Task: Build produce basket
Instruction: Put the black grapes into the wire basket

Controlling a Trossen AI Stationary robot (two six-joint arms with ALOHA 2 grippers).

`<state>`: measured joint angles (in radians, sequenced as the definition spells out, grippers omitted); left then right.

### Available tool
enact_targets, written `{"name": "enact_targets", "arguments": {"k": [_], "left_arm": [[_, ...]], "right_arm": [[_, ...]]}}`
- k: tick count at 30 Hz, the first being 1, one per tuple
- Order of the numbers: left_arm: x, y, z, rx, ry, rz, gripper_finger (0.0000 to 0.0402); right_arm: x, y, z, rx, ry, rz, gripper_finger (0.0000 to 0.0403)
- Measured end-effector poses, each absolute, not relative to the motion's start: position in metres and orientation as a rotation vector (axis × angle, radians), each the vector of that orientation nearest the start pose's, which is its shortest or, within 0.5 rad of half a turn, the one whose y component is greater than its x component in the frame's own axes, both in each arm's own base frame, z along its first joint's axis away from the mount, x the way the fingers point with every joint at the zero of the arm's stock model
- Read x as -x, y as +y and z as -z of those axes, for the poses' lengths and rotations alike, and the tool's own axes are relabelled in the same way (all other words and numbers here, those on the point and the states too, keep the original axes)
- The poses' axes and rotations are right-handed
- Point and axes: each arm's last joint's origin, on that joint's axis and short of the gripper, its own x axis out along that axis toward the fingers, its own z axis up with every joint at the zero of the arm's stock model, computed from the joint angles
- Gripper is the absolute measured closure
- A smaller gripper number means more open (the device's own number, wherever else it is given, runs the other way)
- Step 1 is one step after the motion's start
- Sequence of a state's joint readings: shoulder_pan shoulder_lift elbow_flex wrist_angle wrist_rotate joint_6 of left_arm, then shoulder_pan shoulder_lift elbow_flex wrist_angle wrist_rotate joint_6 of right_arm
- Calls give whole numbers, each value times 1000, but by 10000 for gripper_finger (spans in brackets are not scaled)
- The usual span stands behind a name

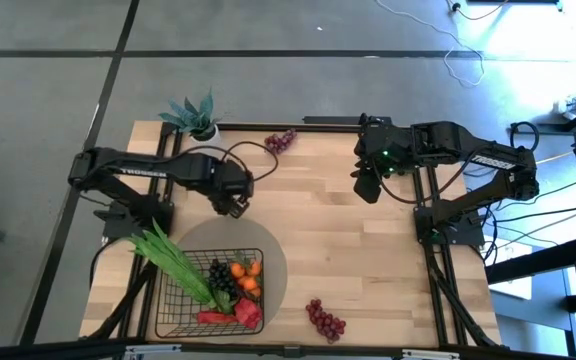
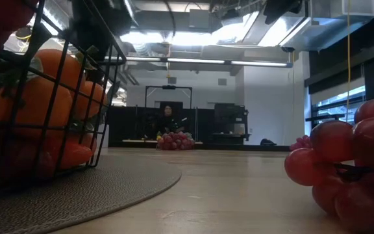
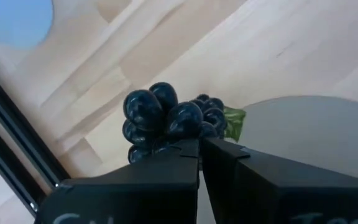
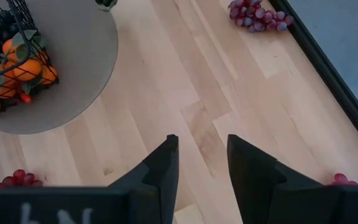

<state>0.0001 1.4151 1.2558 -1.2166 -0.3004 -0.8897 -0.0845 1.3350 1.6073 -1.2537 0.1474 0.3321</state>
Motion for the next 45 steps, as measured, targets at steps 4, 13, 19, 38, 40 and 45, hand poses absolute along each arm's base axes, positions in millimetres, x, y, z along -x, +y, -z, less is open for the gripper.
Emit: {"name": "enact_targets", "arguments": {"k": [4, 13, 19, 38, 40, 45], "left_arm": [[-250, -10, -317, 515, 1054, -812, 401], [-244, -60, -377, 562, 923, -582, 401], [-228, -92, -419, 633, 866, -362, 401], [-198, -174, -398, 980, 1298, -184, 401], [-198, -181, -386, 943, 1338, -204, 401], [-197, -197, -361, 858, 1424, -237, 401]], "right_arm": [[-231, -24, -404, -272, 937, 374, 282], [-231, -24, -404, -272, 937, 374, 282], [-231, -24, -404, -248, 941, 361, 282], [-231, -24, -404, -205, 940, 337, 282], [-232, -24, -404, -212, 935, 340, 282], [-233, -24, -406, -255, 904, 359, 282]]}}
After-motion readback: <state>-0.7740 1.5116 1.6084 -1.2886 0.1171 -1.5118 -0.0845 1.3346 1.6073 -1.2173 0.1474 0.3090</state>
